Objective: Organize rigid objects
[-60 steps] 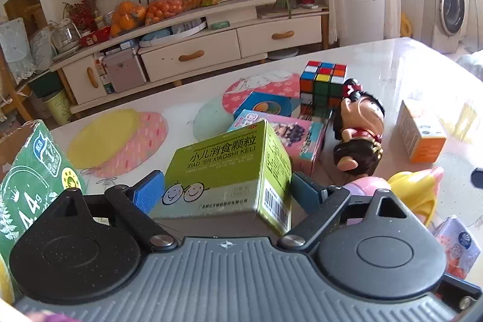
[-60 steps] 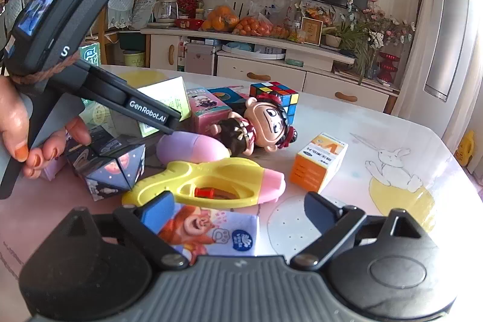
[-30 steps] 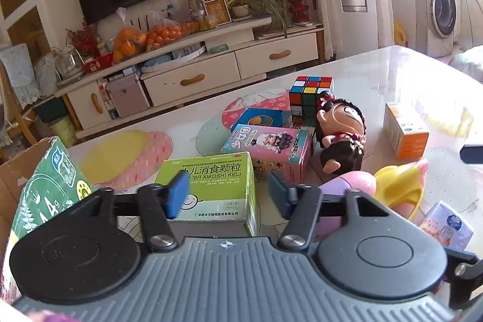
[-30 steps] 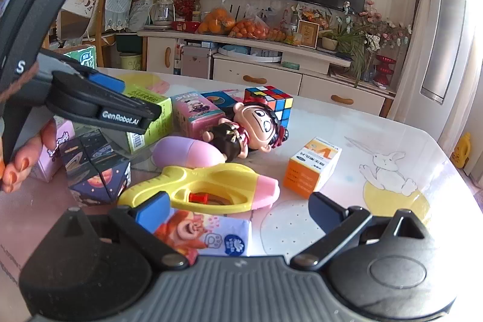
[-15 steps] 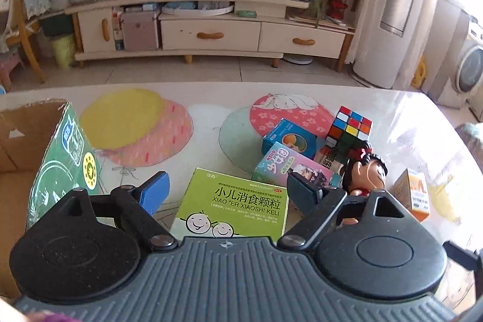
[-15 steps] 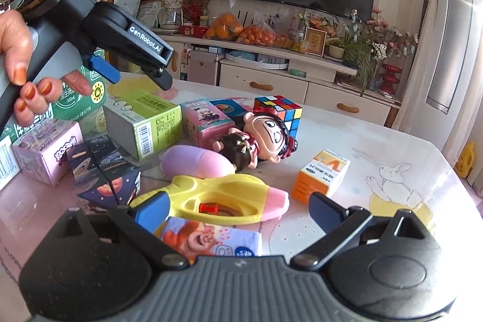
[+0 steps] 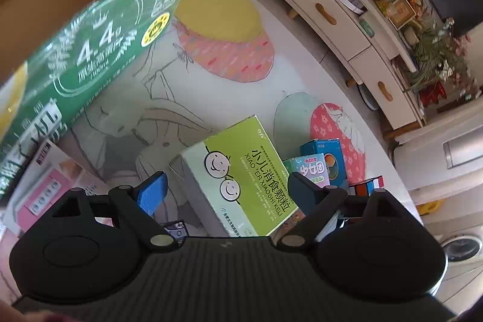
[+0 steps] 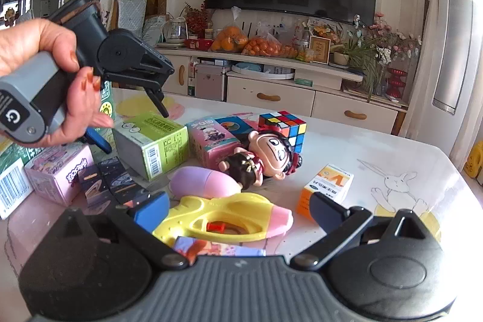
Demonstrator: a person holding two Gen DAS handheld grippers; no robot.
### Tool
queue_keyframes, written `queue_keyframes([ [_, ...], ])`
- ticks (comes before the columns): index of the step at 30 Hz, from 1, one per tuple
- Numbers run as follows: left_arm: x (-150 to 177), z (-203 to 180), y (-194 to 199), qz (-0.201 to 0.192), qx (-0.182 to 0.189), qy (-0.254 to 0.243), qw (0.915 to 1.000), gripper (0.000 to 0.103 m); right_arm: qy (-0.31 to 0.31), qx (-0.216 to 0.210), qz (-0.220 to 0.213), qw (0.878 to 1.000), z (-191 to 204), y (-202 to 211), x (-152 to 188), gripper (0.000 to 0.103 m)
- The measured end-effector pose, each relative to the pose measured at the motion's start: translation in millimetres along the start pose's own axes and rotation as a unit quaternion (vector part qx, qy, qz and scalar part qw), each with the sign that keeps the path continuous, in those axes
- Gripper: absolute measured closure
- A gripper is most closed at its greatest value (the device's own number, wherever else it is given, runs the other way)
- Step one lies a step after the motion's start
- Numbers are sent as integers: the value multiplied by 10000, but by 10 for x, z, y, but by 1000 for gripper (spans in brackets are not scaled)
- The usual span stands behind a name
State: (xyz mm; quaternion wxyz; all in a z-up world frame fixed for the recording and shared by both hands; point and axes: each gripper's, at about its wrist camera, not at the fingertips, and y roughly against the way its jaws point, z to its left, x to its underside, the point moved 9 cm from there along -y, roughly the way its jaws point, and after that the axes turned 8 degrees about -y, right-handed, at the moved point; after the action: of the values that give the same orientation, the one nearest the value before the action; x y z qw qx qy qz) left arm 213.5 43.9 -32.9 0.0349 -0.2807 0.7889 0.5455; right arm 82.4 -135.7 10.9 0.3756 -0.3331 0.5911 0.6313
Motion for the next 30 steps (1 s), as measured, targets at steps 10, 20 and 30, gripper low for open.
queue_keyframes([
  [10, -96, -204, -287, -150, -442, 3, 9989, 0, -233, -126, 209, 9994, -132, -5, 36, 3],
  [20, -45, -288, -472, -70, -985, -1226, 9875, 0, -146, -275, 592, 9978, -188, -9, 228, 6],
  [30, 228, -334, -188, -380, -798, -2017, 9754, 15, 64, -451, 663, 9968, -119, 13, 318, 17],
])
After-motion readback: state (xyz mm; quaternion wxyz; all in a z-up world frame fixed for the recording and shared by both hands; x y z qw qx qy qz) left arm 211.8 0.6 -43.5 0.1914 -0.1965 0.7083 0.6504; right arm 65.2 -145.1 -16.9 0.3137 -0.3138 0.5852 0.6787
